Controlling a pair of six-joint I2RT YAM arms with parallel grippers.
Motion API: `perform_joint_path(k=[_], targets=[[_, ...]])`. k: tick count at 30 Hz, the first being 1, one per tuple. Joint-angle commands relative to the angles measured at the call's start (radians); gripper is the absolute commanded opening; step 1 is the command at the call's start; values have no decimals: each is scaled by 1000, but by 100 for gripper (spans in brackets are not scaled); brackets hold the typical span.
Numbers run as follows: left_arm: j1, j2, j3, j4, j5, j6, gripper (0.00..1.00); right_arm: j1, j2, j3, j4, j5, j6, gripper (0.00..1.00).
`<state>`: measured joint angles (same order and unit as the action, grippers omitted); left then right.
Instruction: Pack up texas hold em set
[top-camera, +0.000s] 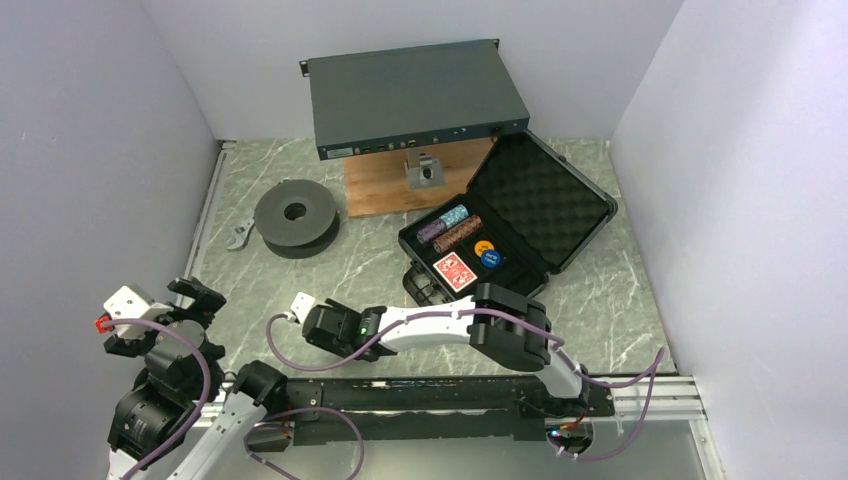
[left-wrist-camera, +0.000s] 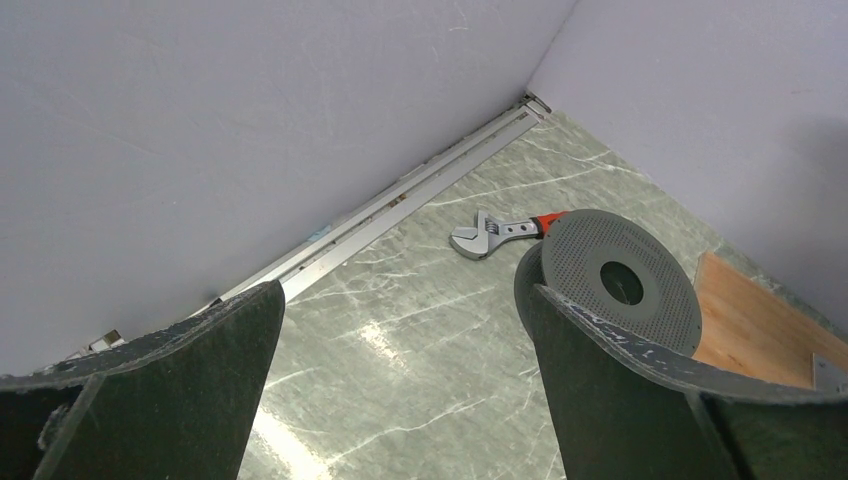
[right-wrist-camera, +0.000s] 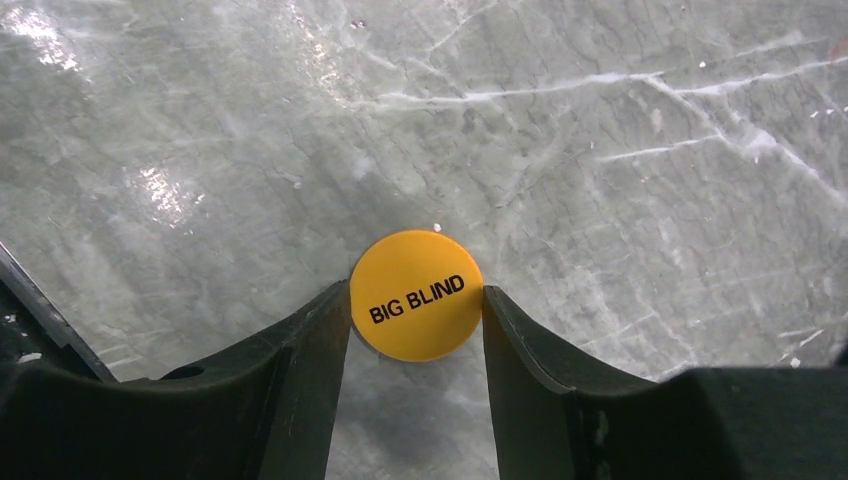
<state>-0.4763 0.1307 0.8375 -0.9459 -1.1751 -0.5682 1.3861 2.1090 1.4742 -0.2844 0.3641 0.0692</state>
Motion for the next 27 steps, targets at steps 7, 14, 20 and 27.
perform_joint_path(k=[7,14,20,27], targets=[[5,15,0,28,5,15,99,-8,-85,28,-34,90,-5,52],[4,16,1,29,10,19,99,-20,-110,21,-42,123,-5,52],[5,17,2,27,12,20,99,-37,-133,13,-56,161,-14,52],[4,20,2,30,17,24,99,-90,-183,-16,-64,171,-17,53]])
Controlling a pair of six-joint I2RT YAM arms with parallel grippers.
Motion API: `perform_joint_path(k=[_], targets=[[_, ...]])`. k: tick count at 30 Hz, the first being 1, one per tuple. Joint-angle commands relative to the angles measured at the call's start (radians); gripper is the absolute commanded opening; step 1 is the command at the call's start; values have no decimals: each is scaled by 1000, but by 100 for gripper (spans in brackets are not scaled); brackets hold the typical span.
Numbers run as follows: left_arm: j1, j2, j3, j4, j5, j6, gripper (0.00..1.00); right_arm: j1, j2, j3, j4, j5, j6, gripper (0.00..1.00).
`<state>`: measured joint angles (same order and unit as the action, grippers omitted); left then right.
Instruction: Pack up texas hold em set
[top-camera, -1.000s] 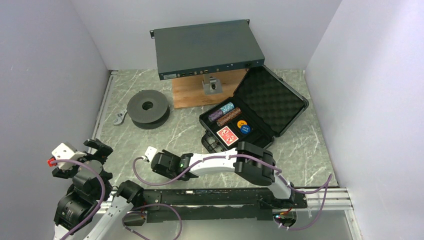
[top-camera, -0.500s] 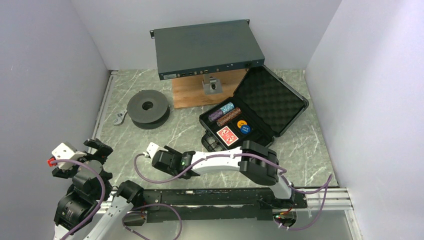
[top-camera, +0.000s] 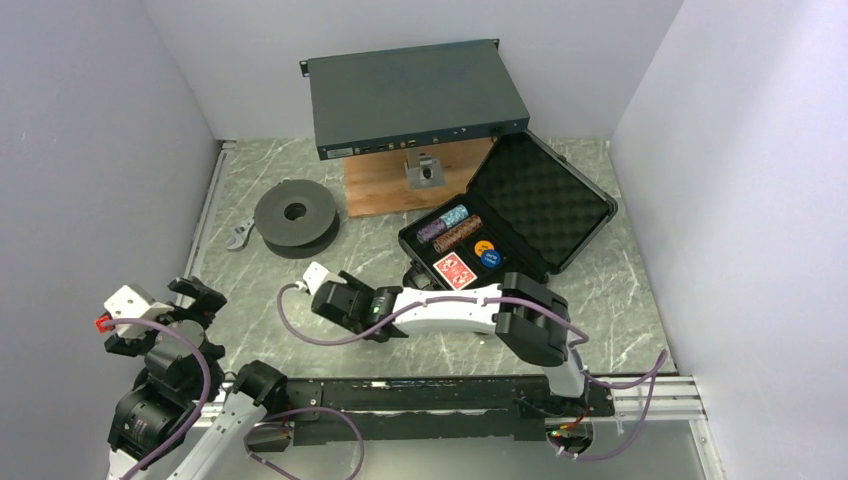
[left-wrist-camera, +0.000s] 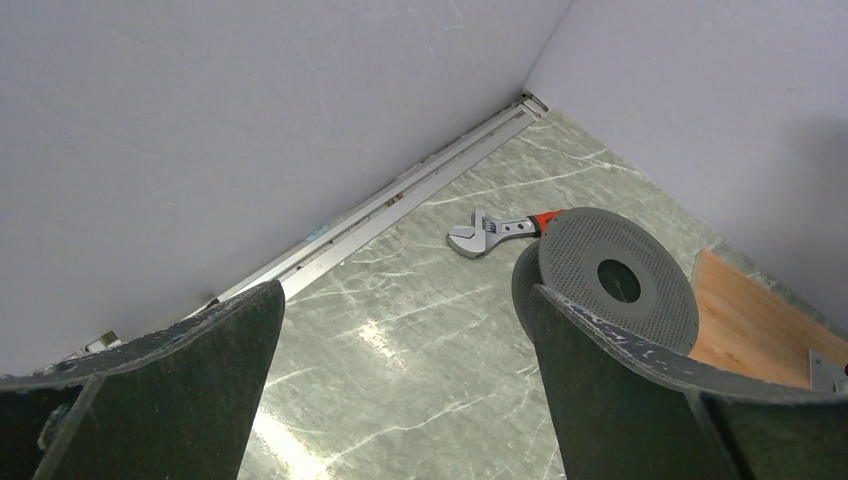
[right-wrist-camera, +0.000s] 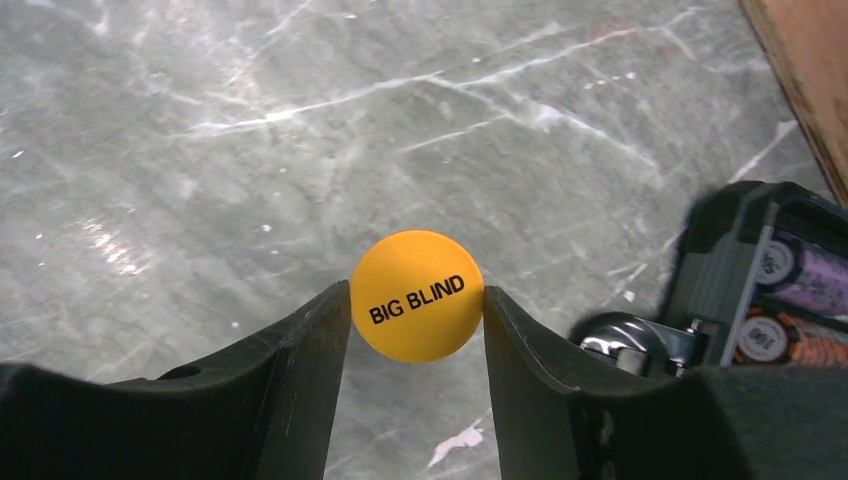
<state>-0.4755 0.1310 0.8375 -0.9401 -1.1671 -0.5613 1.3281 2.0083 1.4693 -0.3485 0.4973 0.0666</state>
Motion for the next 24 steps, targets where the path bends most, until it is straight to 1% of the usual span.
perform_joint_path(k=[1,24], targets=[[3,20,2,24,9,18,99,-42,-90,-16,0,38,-13,53],[3,35,-8,52,24,47,99,-299,-304,-191,19,41,-28,53]])
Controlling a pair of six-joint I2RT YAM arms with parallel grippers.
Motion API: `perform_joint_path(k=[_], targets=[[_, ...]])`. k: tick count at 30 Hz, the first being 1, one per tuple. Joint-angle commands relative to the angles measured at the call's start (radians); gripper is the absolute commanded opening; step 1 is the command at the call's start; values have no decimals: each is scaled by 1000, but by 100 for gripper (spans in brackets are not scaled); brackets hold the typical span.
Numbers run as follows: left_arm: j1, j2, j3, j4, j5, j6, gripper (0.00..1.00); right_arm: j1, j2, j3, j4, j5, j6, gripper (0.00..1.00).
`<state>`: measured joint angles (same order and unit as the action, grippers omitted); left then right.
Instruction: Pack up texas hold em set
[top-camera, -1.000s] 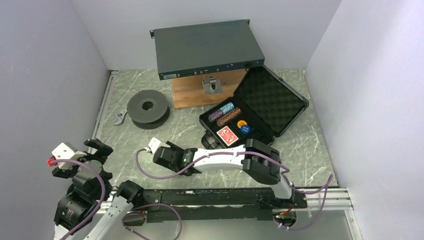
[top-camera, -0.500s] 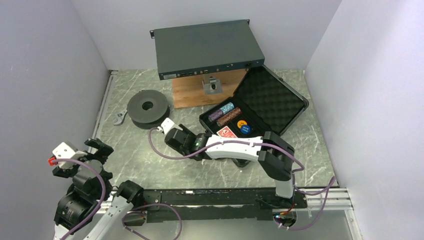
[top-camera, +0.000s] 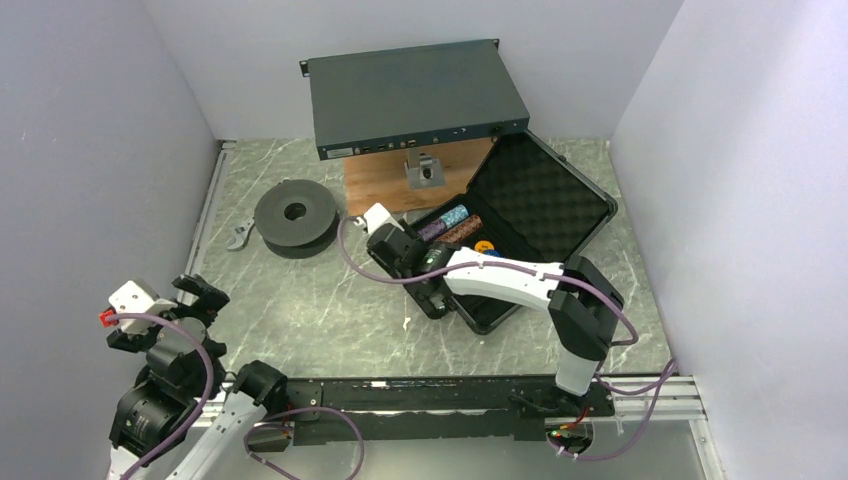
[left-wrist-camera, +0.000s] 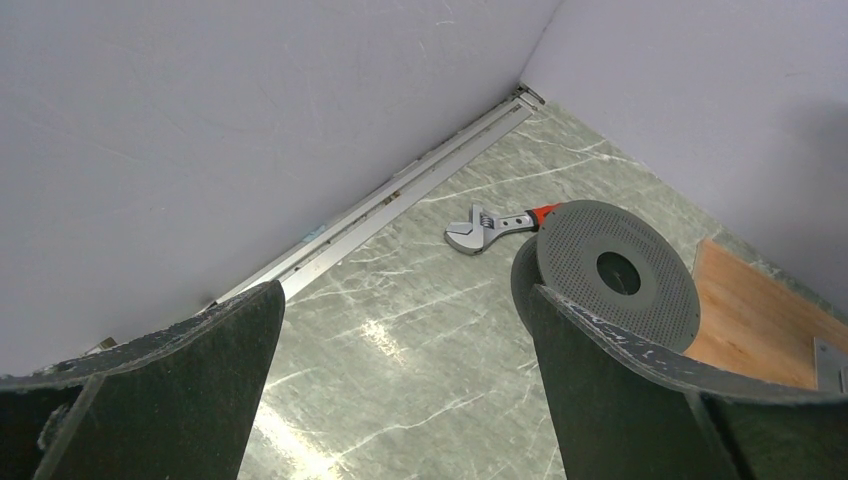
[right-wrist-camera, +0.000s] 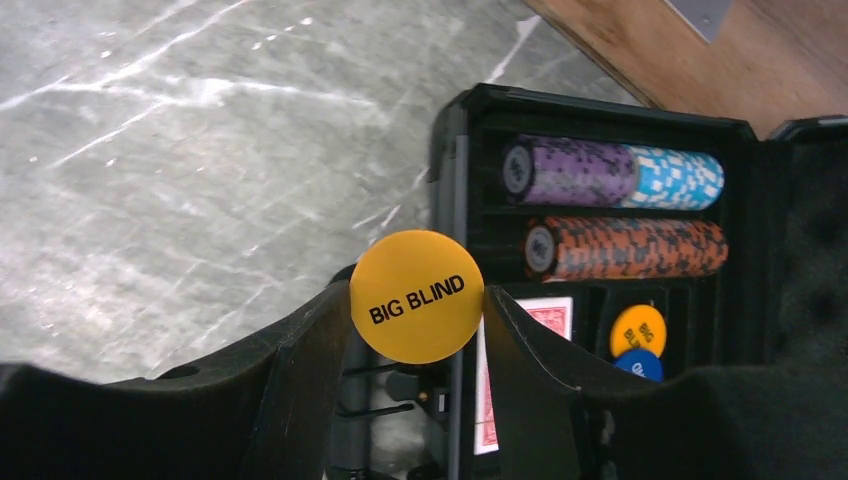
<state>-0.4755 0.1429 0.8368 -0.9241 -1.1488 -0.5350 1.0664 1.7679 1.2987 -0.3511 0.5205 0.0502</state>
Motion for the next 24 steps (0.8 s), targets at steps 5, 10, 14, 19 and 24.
perform_joint_path(k=[5,10,14,19,24], targets=[[5,29,-8,43,10,28,99,-103,-103,-64,26,17,-15,53],[5,39,-9,45,13,32,99,-171,-135,-110,30,18,-16,53],[4,41,-10,49,16,36,99,-225,-164,-150,42,11,-21,53],[5,44,-14,60,19,45,99,-294,-180,-180,50,9,-4,53],[5,50,-13,57,21,48,99,-351,-180,-201,54,-2,24,53]])
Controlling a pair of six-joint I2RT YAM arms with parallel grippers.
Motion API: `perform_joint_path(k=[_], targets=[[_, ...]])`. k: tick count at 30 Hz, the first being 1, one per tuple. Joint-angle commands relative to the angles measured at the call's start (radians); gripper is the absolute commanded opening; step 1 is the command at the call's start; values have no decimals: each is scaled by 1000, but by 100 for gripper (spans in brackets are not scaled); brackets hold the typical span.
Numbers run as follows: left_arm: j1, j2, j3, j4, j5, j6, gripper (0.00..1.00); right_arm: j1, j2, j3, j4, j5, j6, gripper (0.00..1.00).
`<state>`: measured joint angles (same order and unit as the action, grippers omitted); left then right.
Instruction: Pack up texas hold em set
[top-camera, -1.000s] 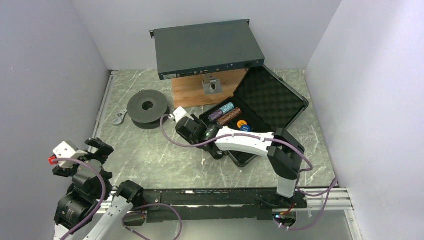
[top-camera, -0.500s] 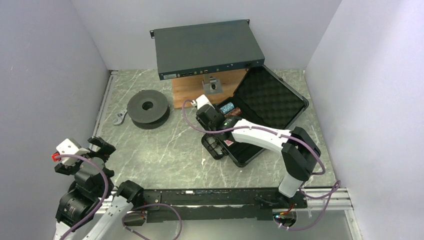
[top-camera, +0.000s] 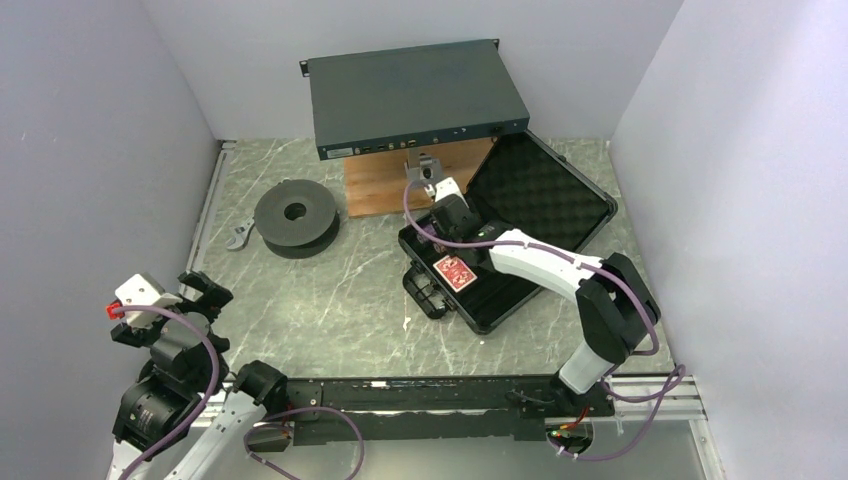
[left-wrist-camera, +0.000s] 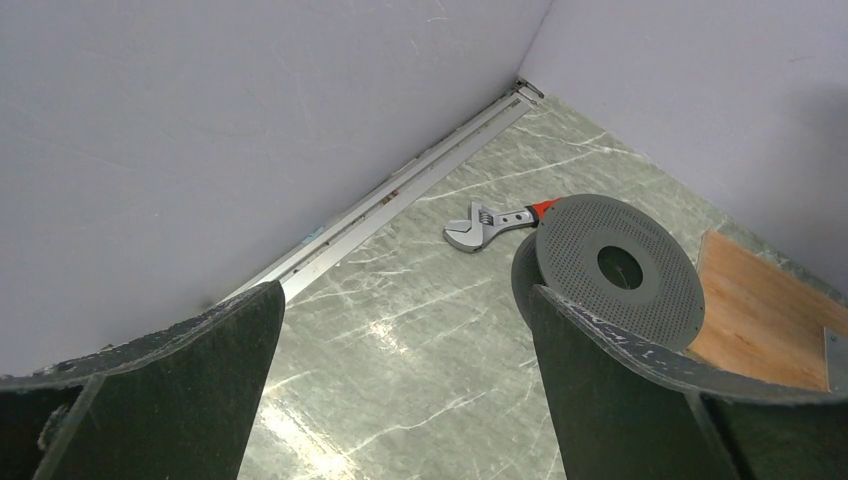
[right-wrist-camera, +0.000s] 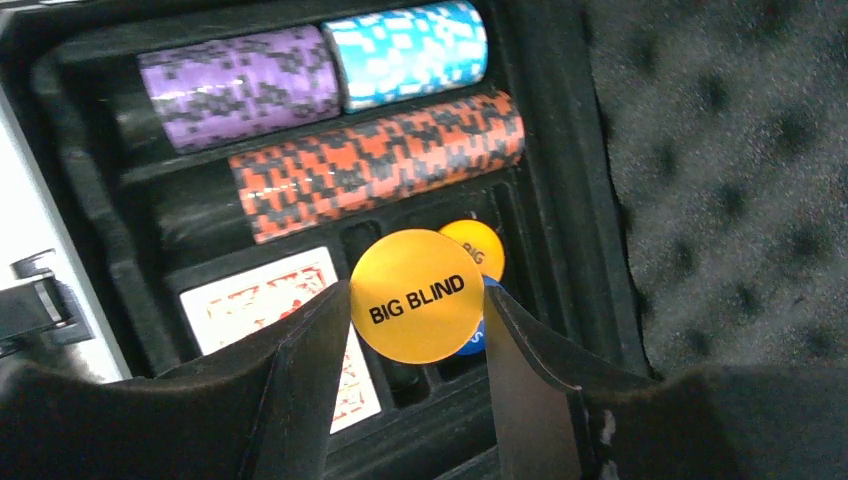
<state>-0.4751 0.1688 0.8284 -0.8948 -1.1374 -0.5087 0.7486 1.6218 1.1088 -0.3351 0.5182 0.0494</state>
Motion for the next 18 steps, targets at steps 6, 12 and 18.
perform_joint_path(k=[6,12,18], targets=[[4,27,-11,46,18,41,99,-89,-30,-35,42,-4,68,53],[4,31,-12,48,22,44,99,-132,-17,-54,46,-5,98,54],[4,35,-14,53,25,48,99,-161,-16,-70,59,-15,109,54]])
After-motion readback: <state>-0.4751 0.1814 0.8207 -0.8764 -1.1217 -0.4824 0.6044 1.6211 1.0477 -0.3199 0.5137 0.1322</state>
